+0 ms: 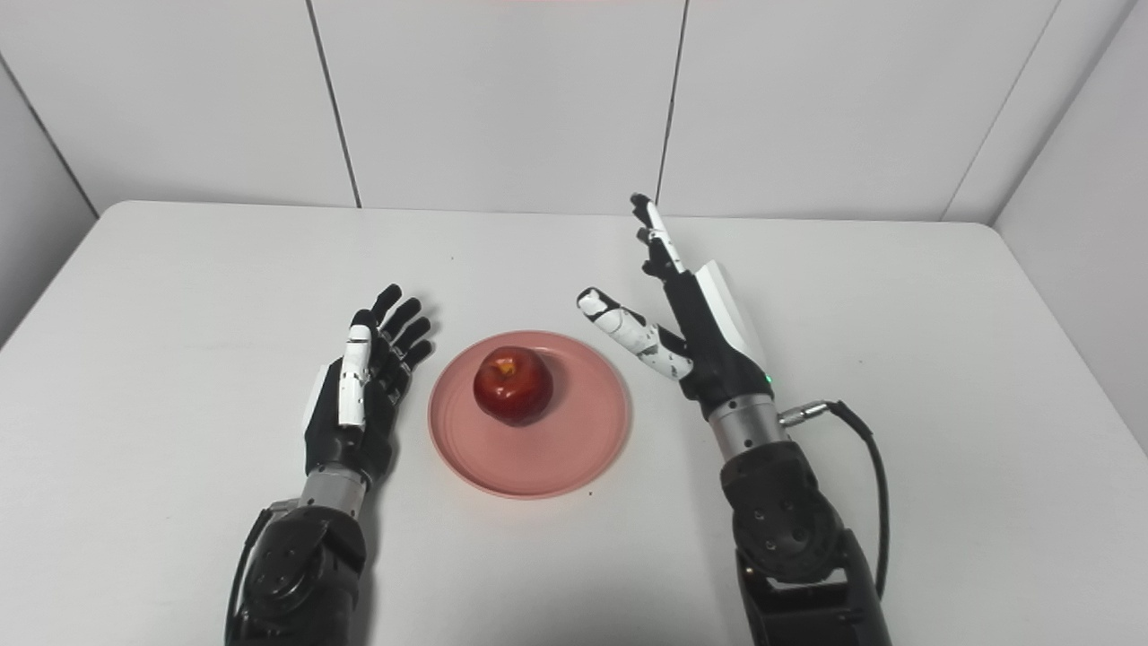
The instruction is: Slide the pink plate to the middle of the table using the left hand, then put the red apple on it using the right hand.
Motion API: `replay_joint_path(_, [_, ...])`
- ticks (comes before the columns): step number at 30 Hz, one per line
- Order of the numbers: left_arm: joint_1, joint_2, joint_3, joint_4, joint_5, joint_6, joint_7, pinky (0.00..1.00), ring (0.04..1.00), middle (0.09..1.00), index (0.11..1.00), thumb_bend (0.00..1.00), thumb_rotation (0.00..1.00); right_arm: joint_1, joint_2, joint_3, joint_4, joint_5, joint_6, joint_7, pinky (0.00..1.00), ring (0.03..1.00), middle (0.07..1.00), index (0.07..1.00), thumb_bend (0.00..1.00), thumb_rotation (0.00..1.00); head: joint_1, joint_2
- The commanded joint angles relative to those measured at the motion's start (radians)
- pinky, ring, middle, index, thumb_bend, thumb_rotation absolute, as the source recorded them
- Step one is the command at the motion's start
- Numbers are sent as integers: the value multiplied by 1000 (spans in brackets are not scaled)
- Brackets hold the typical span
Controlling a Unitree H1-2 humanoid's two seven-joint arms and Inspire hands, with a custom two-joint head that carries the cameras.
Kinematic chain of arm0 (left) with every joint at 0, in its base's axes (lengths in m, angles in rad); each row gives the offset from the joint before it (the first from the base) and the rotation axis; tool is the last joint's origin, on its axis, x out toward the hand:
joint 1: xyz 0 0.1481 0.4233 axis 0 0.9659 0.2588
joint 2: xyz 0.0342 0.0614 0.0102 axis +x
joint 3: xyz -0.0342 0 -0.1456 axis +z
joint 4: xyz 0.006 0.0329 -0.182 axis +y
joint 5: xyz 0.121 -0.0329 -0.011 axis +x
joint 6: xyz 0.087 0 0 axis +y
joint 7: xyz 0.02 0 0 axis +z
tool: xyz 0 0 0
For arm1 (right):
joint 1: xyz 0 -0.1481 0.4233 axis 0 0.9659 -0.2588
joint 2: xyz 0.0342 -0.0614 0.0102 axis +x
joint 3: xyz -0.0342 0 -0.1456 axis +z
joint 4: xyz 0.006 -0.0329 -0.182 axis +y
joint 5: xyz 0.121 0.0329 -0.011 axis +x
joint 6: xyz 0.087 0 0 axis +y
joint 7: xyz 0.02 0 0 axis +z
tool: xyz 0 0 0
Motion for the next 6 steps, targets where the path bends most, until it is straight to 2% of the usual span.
replay_joint_path(1, [2,2,1,1,-11,8,-2,918,905,914,899,402,1000,-3,4,-18,-22,2,-20,-32,865,935,971,986,912,1000,-2,2])
replay_joint_path(6, [2,6,4,1,-9,10,-1,915,903,909,894,404,1000,32,45,-69,4,97,-39,-64,862,928,961,969,828,1000,-15,1])
